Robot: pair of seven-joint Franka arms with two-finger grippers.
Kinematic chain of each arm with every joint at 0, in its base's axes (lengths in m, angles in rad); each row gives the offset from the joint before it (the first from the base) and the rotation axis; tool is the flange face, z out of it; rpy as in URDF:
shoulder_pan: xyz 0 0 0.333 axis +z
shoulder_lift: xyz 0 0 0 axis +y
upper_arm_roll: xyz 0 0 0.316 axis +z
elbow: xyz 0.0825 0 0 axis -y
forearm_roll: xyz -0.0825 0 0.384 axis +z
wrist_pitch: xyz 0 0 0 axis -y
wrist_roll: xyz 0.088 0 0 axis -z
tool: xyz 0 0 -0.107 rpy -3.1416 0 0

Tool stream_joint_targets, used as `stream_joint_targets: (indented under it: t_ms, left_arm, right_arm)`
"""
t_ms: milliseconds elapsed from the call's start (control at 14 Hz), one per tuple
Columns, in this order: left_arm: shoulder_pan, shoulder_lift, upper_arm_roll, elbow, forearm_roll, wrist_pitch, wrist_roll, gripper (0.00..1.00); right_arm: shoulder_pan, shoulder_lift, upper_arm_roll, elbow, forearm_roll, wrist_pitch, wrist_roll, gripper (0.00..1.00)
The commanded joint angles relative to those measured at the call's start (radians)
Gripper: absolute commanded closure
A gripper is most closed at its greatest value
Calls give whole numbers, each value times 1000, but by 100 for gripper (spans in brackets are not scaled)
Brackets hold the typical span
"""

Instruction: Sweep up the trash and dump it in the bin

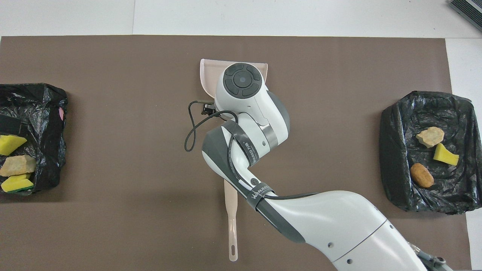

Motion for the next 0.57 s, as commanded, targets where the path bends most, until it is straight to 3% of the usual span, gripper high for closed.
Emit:
stream_joint_targets:
  t_ms: [0,215,286,358,429,501]
  left_arm:
    - [11,-10,-3,0,-13,-21,8,0]
    - [12,-10,-3,0,-13,-21,8,0]
    - [12,-10,-3,0,-13,-21,8,0]
    - [12,-10,-3,0,-13,-21,9,0]
    - [12,-10,-3,0,-13,-20,11,0]
    - [12,-10,-2,0,-13,-20,11,0]
  right_arm:
    - [-9,-8,10,-33,-28,30,2,0]
    - [-6,-11,10,-58,-28,34,2,37]
    - [-8,-14,10,-64,-28,33,2,56]
    - [-8,-14,10,-64,-28,33,2,82]
    - [-8,-16,10,-61,-28,31,8,100]
    - [-6,-17,10,-59,-24,22,5,100]
